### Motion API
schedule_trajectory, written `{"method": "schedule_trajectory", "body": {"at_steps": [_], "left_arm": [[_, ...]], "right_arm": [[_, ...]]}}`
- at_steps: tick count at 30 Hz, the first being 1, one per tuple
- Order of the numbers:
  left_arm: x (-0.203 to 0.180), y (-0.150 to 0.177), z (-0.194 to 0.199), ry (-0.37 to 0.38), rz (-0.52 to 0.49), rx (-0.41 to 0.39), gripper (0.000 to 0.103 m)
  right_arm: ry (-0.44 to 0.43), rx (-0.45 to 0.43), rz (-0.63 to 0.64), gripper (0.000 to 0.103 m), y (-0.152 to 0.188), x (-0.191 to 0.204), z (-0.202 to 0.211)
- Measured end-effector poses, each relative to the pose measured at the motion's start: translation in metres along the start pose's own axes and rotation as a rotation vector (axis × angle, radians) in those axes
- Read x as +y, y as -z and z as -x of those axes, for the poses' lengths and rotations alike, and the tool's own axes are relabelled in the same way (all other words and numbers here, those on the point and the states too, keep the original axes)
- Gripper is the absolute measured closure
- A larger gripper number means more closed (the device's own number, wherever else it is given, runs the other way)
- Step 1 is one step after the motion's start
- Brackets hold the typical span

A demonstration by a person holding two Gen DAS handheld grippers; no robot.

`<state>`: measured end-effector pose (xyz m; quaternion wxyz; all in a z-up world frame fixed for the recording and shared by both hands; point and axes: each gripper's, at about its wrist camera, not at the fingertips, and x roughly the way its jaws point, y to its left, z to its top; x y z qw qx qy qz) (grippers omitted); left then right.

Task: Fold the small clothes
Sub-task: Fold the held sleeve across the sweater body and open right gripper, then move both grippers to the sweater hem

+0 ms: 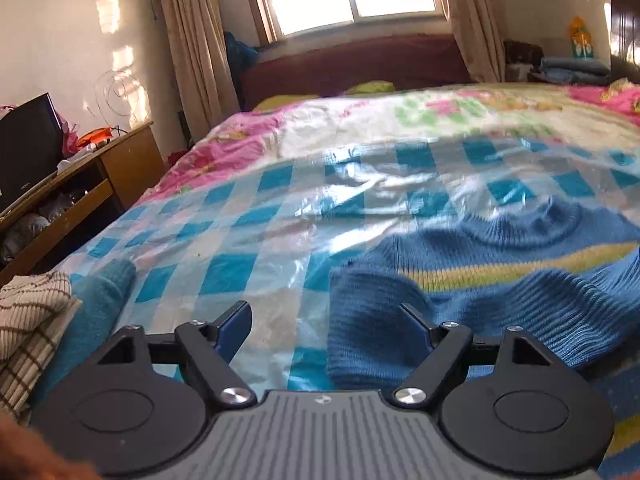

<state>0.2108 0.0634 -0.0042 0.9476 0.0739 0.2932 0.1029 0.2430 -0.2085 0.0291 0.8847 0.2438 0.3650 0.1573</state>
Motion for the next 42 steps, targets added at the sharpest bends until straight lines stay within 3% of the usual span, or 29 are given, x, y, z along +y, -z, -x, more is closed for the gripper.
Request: {"method": "schedule_trajectory", "body": {"at_steps": [2, 4, 8, 13, 17, 20, 23, 27, 30, 32, 36, 42], "left_arm": [[0.000, -0.001, 0.000, -0.006, 0.012, -0.013, 0.020], [-0.003, 0.005, -0.009, -0.010, 0.000, 0.025, 0.020], [-0.009, 0.025, -0.032, -0.016, -0.052, 0.156, 0.019], [-0.001, 0.018, -0.021, -0.021, -0.038, 0.125, 0.019], [-0.002, 0.003, -0.010, -0.026, -0.039, 0.053, 0.019], [-0.004, -0.002, -0.019, -0.030, -0.030, 0.058, 0.019], [-0.006, -0.002, -0.035, -0.044, -0.028, 0.081, 0.019], [0.000, 0.000, -0.055, -0.105, -0.026, 0.119, 0.019], [0.016, 0.001, -0.076, -0.130, 0.043, 0.191, 0.017], [0.023, 0.002, -0.083, -0.138, 0.061, 0.210, 0.017], [0.026, 0.002, -0.080, -0.154, 0.045, 0.207, 0.018], [0.024, 0.004, -0.049, -0.107, 0.069, 0.146, 0.018]], "right_arm": [[-0.022, -0.062, 0.029, 0.094, -0.001, 0.005, 0.013], [0.015, -0.092, 0.061, 0.094, 0.001, 0.002, 0.014], [0.178, 0.069, 0.114, 0.090, 0.013, -0.012, -0.018], [0.183, 0.015, 0.101, 0.087, 0.014, -0.012, -0.003], [0.257, -0.093, 0.208, 0.087, 0.014, 0.009, 0.016], [0.289, -0.140, 0.268, 0.087, 0.014, 0.021, 0.015], [0.298, -0.163, 0.312, 0.087, 0.016, 0.030, 0.014], [0.226, -0.058, 0.320, 0.087, 0.015, 0.028, -0.009], [0.306, 0.003, 0.296, 0.087, 0.014, 0.011, -0.037], [0.311, 0.018, 0.245, 0.091, 0.012, -0.004, -0.045], [0.315, -0.003, 0.270, 0.090, 0.013, 0.001, -0.035], [0.292, -0.033, 0.327, 0.087, 0.021, 0.013, -0.020]]}}
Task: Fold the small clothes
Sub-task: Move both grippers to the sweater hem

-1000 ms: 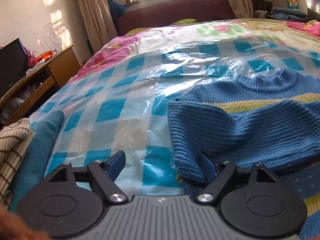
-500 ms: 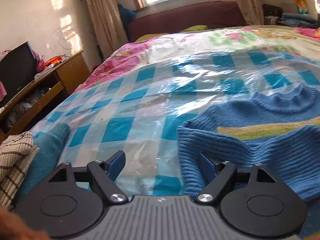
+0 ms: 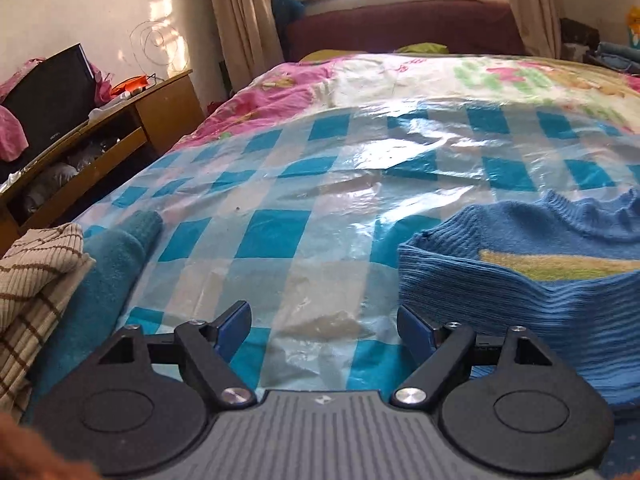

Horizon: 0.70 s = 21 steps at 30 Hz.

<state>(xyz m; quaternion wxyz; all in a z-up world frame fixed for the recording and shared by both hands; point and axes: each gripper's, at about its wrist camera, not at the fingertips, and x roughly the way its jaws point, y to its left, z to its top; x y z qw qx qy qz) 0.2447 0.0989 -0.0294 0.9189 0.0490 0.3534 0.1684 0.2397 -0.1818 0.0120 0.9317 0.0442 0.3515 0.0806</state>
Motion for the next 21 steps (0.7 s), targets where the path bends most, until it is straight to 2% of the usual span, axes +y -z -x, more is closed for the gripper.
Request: {"method": "schedule_trajectory", "body": {"at_steps": [4, 8, 13, 16, 21], "left_arm": [[-0.010, -0.005, 0.008, 0.021, -0.025, -0.040, 0.018], [-0.022, -0.012, 0.003, 0.047, -0.048, -0.047, 0.018], [-0.032, -0.008, -0.014, 0.038, -0.096, -0.002, 0.017], [-0.028, -0.006, -0.016, 0.016, -0.107, 0.010, 0.017], [-0.022, -0.005, -0.003, 0.033, -0.087, 0.008, 0.018]], "right_arm": [[-0.005, -0.025, 0.040, 0.087, -0.003, 0.008, 0.003], [-0.049, -0.025, 0.055, 0.087, -0.012, 0.014, -0.007], [-0.014, 0.048, 0.049, 0.089, -0.012, 0.006, -0.036], [-0.017, 0.053, 0.047, 0.089, -0.013, 0.002, -0.034], [-0.031, 0.036, 0.059, 0.086, -0.011, 0.006, -0.018]]}}
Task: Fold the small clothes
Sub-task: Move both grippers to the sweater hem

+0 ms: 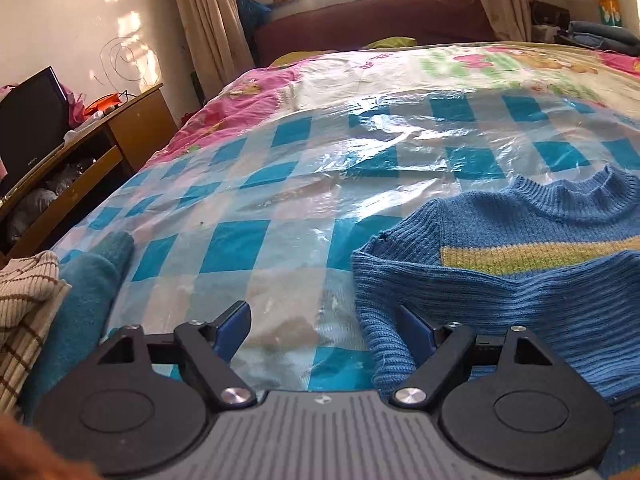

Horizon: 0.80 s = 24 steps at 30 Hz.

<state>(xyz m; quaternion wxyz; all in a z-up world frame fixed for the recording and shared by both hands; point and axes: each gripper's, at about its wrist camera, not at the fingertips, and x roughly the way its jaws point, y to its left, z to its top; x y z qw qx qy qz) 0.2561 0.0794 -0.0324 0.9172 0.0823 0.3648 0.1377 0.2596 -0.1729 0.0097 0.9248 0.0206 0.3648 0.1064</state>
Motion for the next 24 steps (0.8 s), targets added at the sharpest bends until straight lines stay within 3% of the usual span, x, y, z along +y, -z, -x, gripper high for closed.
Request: {"method": "schedule_trajectory", "body": {"at_steps": [10, 14, 19, 24], "left_arm": [[-0.016, -0.002, -0.005, 0.001, -0.055, 0.005, 0.017], [-0.011, -0.004, -0.006, 0.013, -0.049, 0.026, 0.016], [0.001, 0.007, 0.018, 0.060, -0.045, 0.042, 0.016], [0.017, 0.033, 0.065, 0.099, -0.076, 0.054, 0.016]], "right_arm": [[0.014, 0.006, 0.029, 0.084, -0.004, 0.006, -0.005], [0.022, 0.069, 0.015, 0.082, -0.005, 0.001, -0.017], [-0.014, 0.051, 0.001, 0.082, 0.000, -0.001, 0.012], [-0.056, 0.049, 0.004, 0.082, 0.020, -0.007, 0.063]]}}
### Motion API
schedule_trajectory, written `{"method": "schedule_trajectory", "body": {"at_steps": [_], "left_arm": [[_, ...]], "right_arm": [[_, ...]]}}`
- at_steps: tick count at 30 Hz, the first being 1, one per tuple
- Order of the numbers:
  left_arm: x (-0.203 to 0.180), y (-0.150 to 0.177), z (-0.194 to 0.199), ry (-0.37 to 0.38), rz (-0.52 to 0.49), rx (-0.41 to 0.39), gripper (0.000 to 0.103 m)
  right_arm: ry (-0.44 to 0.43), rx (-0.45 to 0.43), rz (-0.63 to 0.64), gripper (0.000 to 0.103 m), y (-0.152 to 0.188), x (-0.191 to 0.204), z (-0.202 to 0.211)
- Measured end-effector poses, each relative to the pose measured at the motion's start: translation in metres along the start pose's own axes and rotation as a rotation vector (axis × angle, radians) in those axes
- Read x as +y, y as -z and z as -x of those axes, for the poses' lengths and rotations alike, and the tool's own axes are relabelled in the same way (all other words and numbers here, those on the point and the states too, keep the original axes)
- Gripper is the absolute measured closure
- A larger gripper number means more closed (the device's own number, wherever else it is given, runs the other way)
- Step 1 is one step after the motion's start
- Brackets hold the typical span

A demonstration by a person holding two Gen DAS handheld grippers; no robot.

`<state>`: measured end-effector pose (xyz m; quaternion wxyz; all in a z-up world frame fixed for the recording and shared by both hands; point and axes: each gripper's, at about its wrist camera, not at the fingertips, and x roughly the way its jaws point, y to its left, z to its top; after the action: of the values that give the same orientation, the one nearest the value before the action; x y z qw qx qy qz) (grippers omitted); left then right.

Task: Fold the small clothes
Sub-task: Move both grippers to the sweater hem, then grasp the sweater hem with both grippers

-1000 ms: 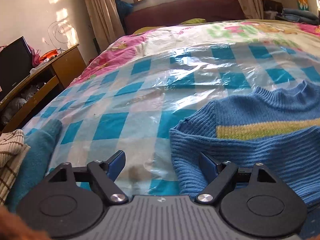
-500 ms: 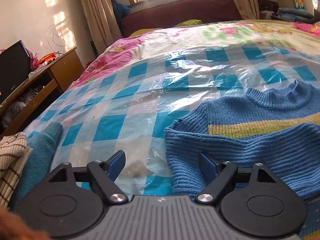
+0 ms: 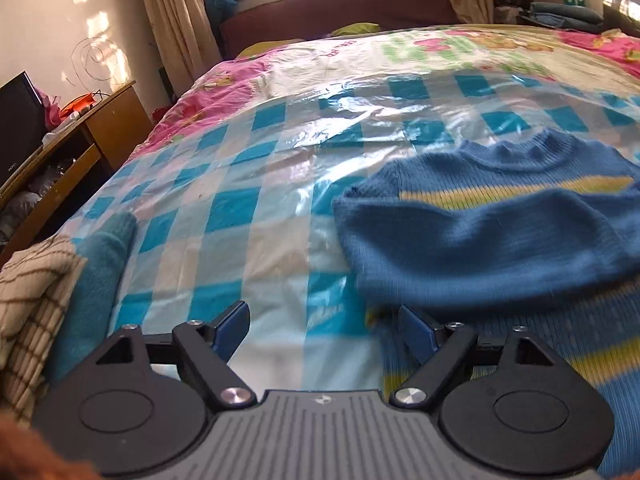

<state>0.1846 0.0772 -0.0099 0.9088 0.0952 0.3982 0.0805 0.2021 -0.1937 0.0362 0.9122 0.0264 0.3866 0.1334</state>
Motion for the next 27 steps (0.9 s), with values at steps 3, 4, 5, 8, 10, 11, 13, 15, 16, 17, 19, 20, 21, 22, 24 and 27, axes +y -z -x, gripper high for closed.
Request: {"method": "schedule_trajectory", "body": {"at_steps": [3, 4, 5, 8, 10, 11, 13, 15, 16, 17, 19, 20, 21, 22, 24, 27], "left_arm": [[0.008, 0.019, 0.026, 0.055, 0.001, 0.035, 0.016], [0.011, 0.026, 0.035, 0.070, 0.003, 0.046, 0.016], [0.013, 0.032, 0.042, 0.077, 0.004, 0.053, 0.016], [0.016, 0.049, 0.063, 0.091, 0.003, 0.077, 0.016], [0.017, 0.061, 0.077, 0.104, 0.003, 0.092, 0.017], [0.017, 0.066, 0.082, 0.114, 0.001, 0.103, 0.017], [0.016, 0.076, 0.090, 0.128, -0.005, 0.127, 0.017], [0.015, 0.086, 0.097, 0.142, -0.015, 0.151, 0.019], [0.014, 0.090, 0.101, 0.150, -0.019, 0.163, 0.020], [0.014, 0.094, 0.104, 0.158, -0.019, 0.174, 0.022], [0.014, 0.100, 0.108, 0.180, -0.012, 0.194, 0.025], [0.016, 0.103, 0.109, 0.186, -0.003, 0.203, 0.026], [0.016, 0.105, 0.109, 0.194, 0.006, 0.214, 0.028], [0.017, 0.108, 0.109, 0.205, 0.019, 0.231, 0.032], [0.017, 0.112, 0.107, 0.233, 0.037, 0.263, 0.038], [0.016, 0.117, 0.106, 0.231, 0.035, 0.281, 0.041]], "right_arm": [[-0.018, 0.024, 0.003, 0.082, 0.019, -0.005, 0.032], [-0.023, 0.038, 0.000, 0.082, 0.025, -0.008, 0.041], [-0.029, 0.054, -0.003, 0.081, 0.032, -0.010, 0.051], [-0.024, 0.098, -0.010, 0.081, 0.054, -0.016, 0.079], [-0.016, 0.118, -0.019, 0.081, 0.068, -0.021, 0.094], [-0.014, 0.133, -0.024, 0.081, 0.077, -0.023, 0.102], [-0.007, 0.159, -0.025, 0.081, 0.091, -0.025, 0.112], [-0.003, 0.188, -0.033, 0.081, 0.106, -0.027, 0.118], [-0.002, 0.204, -0.038, 0.081, 0.112, -0.029, 0.121], [-0.001, 0.217, -0.044, 0.081, 0.118, -0.029, 0.122], [-0.002, 0.242, -0.059, 0.081, 0.129, -0.031, 0.125], [-0.008, 0.251, -0.068, 0.081, 0.134, -0.032, 0.126], [-0.014, 0.261, -0.078, 0.081, 0.138, -0.034, 0.126], [-0.016, 0.269, -0.086, 0.081, 0.141, -0.035, 0.125], [-0.015, 0.282, -0.094, 0.081, 0.147, -0.036, 0.124], [-0.021, 0.289, -0.102, 0.081, 0.153, -0.036, 0.123]]}}
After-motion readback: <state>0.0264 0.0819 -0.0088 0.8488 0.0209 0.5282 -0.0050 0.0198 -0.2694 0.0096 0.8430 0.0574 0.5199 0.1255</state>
